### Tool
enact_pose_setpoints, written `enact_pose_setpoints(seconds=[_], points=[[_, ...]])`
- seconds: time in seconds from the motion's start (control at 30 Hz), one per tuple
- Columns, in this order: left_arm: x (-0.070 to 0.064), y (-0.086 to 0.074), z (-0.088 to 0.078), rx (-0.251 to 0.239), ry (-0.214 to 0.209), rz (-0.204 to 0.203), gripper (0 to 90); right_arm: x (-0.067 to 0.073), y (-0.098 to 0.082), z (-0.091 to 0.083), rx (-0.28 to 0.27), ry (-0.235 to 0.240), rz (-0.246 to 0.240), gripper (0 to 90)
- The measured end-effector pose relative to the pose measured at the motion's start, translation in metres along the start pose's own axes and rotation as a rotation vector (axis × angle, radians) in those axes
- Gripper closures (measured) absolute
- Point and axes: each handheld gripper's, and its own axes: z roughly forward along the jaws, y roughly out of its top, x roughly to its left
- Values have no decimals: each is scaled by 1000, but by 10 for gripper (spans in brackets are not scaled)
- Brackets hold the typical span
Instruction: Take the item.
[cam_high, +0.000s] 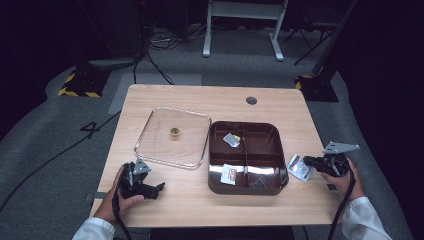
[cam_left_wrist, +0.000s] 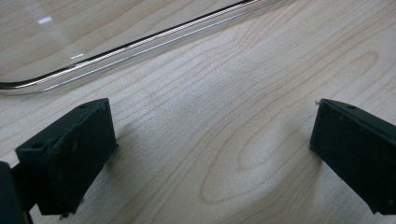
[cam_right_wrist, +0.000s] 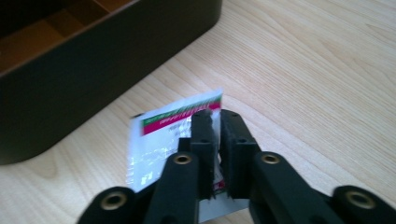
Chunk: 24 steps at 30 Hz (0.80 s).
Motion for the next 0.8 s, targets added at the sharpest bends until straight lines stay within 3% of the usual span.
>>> enact_pose_setpoints(seconds=[0.27,0.5,0.8], points=[[0,0,0,0,0,0,3,2,3,1,-4,-16,-9,772],[0,0,0,0,0,0,4,6,9,-3,-20,-23,-16,578],[0,0,0,0,0,0,4,17,14,-8,-17,-49,-62,419]])
